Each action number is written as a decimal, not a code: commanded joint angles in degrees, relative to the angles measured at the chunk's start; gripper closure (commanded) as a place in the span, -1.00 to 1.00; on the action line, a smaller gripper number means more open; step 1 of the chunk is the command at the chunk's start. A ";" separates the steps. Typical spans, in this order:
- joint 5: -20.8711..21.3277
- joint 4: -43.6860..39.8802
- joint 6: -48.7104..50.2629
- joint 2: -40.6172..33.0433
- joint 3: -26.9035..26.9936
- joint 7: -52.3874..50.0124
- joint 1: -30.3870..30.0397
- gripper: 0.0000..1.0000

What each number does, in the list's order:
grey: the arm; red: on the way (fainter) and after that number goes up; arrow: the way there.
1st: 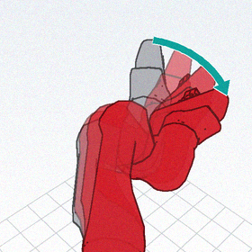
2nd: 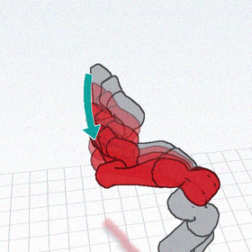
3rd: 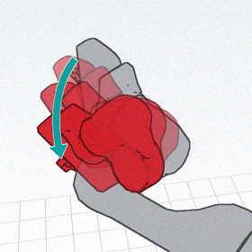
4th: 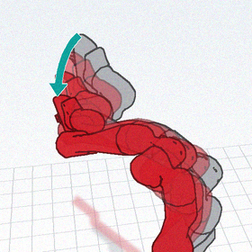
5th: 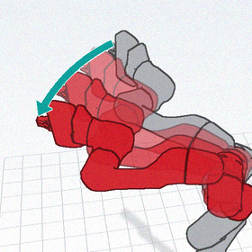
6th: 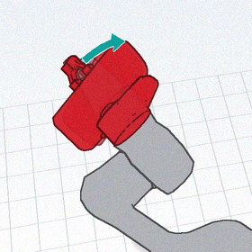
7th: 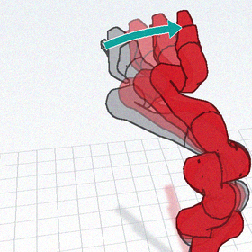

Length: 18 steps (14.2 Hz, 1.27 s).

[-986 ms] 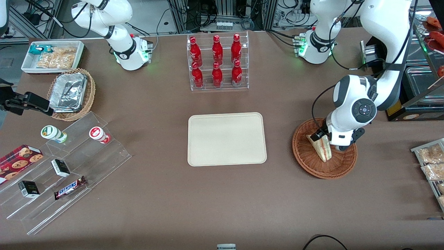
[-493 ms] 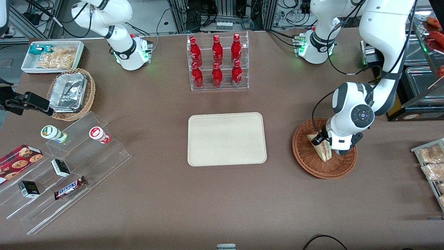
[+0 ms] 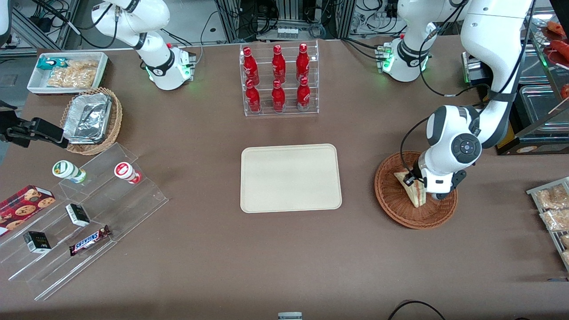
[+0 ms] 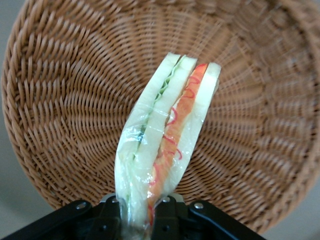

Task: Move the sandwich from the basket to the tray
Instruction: 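Close the left gripper on the sandwich and lift it from the basket, then carry the sandwich with the left gripper over the cream tray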

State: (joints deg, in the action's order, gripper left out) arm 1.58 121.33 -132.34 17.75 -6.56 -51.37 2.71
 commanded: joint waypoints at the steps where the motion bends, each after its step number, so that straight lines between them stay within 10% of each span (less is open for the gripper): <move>1: -0.26 -2.40 2.86 -2.97 -0.12 1.09 0.11 0.89; 14: 1.06 -17.24 8.76 3.41 -16.09 6.55 5.82 0.85; 18: 9.91 -25.16 8.85 12.47 -20.51 -2.30 10.20 0.84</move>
State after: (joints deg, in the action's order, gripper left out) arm 6.61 101.89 -124.32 24.57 -26.71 -48.82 10.06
